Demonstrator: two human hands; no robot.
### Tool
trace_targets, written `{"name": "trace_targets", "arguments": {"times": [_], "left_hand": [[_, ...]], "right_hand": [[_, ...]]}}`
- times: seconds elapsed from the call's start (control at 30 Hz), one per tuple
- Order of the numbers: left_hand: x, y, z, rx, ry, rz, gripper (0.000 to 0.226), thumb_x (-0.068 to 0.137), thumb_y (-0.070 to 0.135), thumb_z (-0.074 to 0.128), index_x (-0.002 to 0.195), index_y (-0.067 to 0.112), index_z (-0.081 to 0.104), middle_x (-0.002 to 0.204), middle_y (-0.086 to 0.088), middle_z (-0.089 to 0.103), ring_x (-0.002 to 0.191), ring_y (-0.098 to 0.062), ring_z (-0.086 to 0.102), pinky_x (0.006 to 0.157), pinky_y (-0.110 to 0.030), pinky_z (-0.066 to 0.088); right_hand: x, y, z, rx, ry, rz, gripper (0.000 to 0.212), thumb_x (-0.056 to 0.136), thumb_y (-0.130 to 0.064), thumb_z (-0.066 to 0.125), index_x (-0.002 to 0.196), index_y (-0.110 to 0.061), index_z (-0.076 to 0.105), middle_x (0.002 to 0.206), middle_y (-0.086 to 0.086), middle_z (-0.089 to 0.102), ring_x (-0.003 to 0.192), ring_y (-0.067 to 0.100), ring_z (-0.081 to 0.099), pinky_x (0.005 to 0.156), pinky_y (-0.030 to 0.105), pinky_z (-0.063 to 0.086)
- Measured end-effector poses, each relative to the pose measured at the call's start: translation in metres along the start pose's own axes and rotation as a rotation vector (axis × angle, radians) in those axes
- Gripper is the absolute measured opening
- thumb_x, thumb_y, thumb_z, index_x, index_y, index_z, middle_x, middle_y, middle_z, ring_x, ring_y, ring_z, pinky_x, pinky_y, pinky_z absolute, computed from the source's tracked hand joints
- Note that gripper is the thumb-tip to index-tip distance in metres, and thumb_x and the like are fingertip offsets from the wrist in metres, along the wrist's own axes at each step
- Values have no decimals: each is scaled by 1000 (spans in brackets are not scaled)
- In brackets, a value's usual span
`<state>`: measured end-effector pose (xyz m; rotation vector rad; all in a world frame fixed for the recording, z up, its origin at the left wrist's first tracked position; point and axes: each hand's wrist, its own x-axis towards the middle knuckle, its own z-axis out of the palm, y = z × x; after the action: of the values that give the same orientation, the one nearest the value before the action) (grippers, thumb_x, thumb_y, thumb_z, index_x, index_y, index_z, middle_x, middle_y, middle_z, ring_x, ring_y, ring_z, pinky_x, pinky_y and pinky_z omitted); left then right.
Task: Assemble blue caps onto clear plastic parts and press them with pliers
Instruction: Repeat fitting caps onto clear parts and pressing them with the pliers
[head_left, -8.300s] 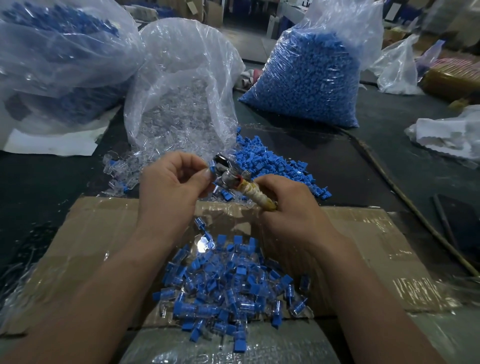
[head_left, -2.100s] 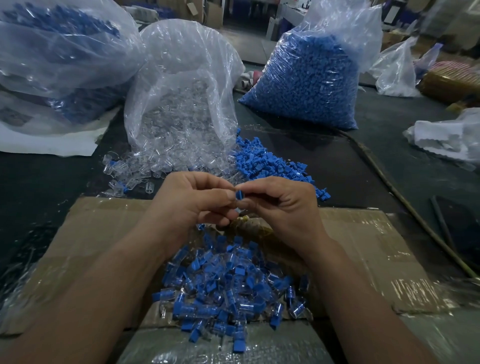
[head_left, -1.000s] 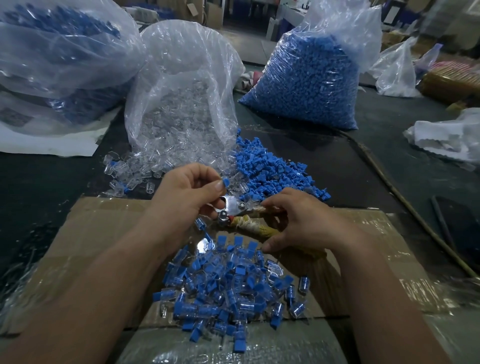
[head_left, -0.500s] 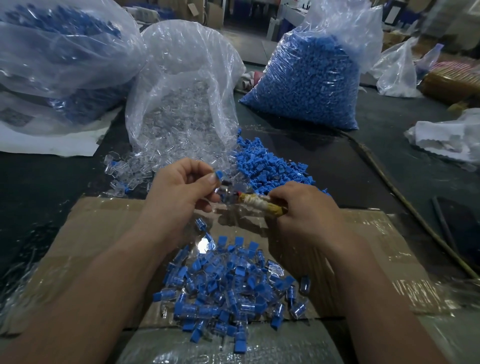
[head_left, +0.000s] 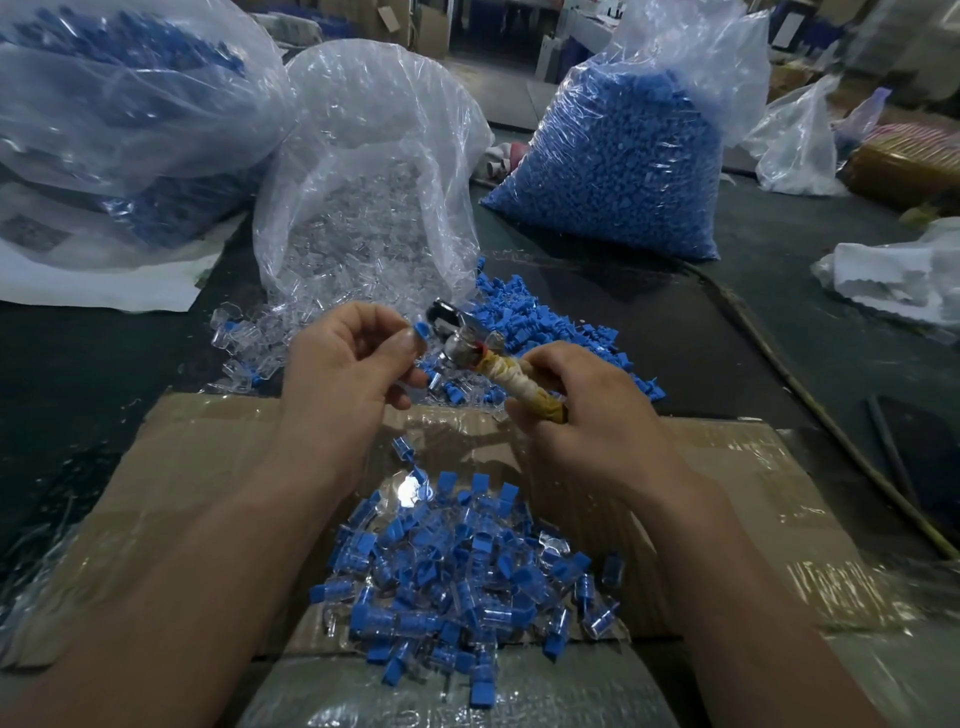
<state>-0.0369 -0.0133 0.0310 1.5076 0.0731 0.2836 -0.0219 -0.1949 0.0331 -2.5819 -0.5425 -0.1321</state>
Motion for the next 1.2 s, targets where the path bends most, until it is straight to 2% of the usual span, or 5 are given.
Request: {"name": "trace_targets", "arguments": {"times": [0.33, 0.47, 0.7, 0.93, 1.2], "left_hand": [[-1, 0, 2, 42, -18, 33, 22, 86, -4, 52, 76, 15, 55, 64, 6, 60, 53, 0, 57, 48, -14, 48], [-1, -3, 1, 45, -33, 38, 23, 85, -4, 52, 75, 16, 55, 60, 10, 62, 53, -1, 58, 48, -14, 48], [-2, -5, 4, 41, -14, 60, 25, 86, -6, 52, 75, 16, 55, 65, 4, 60, 53, -3, 58, 48, -16, 48], [-3, -6, 3, 44, -4, 59, 25, 86, -6, 52, 75, 16, 54, 68, 1, 60, 53, -3, 58, 49, -16, 50], [-3, -6, 2, 54, 13, 65, 24, 86, -4, 53, 75, 17, 56, 66, 3, 60, 53, -3, 58, 51, -16, 50]], "right_hand": [[0, -1, 1, 68, -64, 11, 19, 84, -33, 60, 96, -30, 46, 82, -21, 43, 76, -4, 42, 64, 16, 29], [-1, -1, 0, 77, -91, 15, 16, 85, -30, 61, 93, -31, 47, 80, -18, 45, 73, -3, 42, 61, 17, 28], [0, -3, 0, 95, -91, 32, 15, 85, -26, 63, 97, -28, 54, 79, -14, 49, 75, 7, 48, 65, 25, 35], [-1, -5, 1, 100, -95, 48, 18, 84, -22, 64, 93, -32, 51, 74, -16, 49, 70, 0, 47, 63, 25, 35], [-2, -7, 4, 58, -43, 32, 18, 84, -21, 65, 98, -27, 56, 81, -13, 51, 77, 7, 50, 64, 25, 37]]}}
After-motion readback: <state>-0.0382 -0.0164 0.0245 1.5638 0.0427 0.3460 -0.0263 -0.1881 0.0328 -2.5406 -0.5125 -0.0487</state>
